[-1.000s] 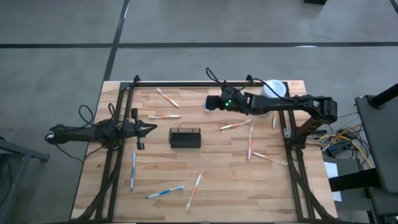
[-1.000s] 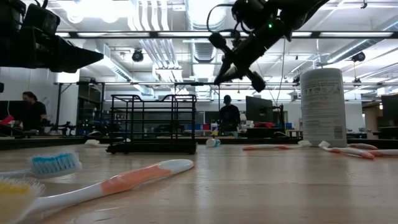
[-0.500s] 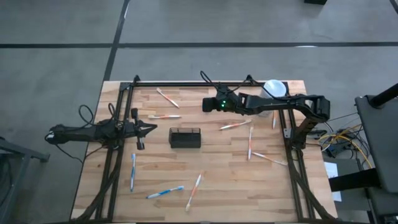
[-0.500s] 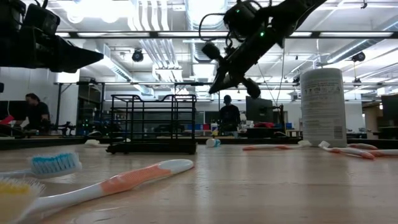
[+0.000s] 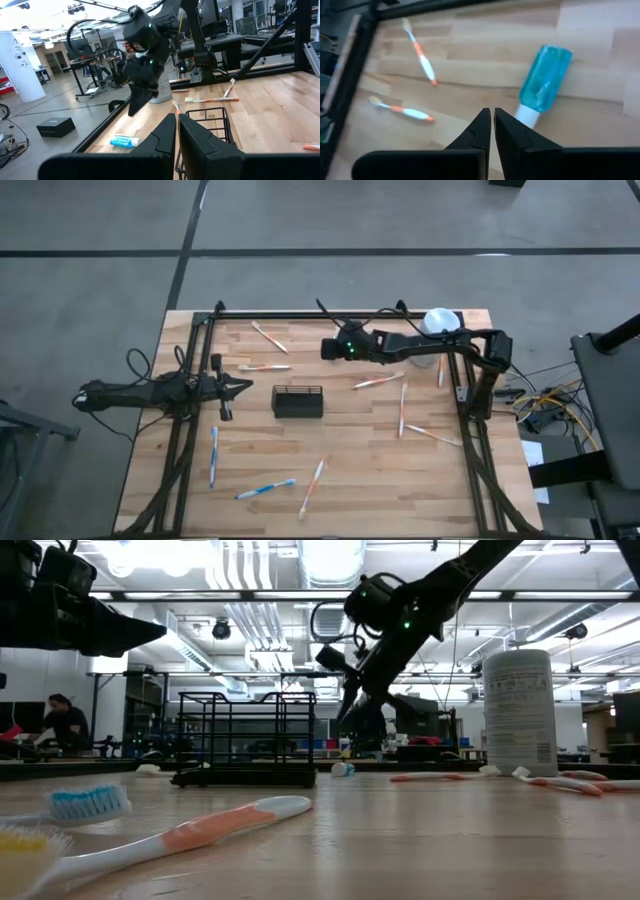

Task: Pick & Place toothbrushing station
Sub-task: Put the blue mouthwash into the middle section of the wire organizer

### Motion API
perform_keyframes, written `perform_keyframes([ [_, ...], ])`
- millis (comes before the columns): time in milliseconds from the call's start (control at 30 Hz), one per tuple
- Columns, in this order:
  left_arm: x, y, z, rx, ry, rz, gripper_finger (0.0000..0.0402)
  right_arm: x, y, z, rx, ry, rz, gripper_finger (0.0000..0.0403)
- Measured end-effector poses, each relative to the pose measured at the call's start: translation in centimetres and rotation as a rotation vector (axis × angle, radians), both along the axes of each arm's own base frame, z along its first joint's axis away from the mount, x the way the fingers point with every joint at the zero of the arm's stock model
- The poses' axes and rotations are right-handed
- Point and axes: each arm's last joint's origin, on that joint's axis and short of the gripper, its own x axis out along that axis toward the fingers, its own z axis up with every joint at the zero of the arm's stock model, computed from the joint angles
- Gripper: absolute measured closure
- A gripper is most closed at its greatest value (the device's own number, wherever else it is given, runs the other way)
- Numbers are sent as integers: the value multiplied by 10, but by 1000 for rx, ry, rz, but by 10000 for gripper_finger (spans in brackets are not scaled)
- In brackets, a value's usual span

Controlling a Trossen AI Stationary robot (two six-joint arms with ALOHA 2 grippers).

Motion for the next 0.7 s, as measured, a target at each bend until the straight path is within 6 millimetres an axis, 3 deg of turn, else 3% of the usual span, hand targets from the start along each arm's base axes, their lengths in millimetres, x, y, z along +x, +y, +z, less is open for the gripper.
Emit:
perform_keyframes([
  [267, 0, 0, 0, 0, 0, 0, 376, 1, -7, -16, 45, 22, -44, 332],
  [700, 0, 0, 0, 0, 0, 0, 376, 1, -7, -20, 48, 34, -56, 296],
])
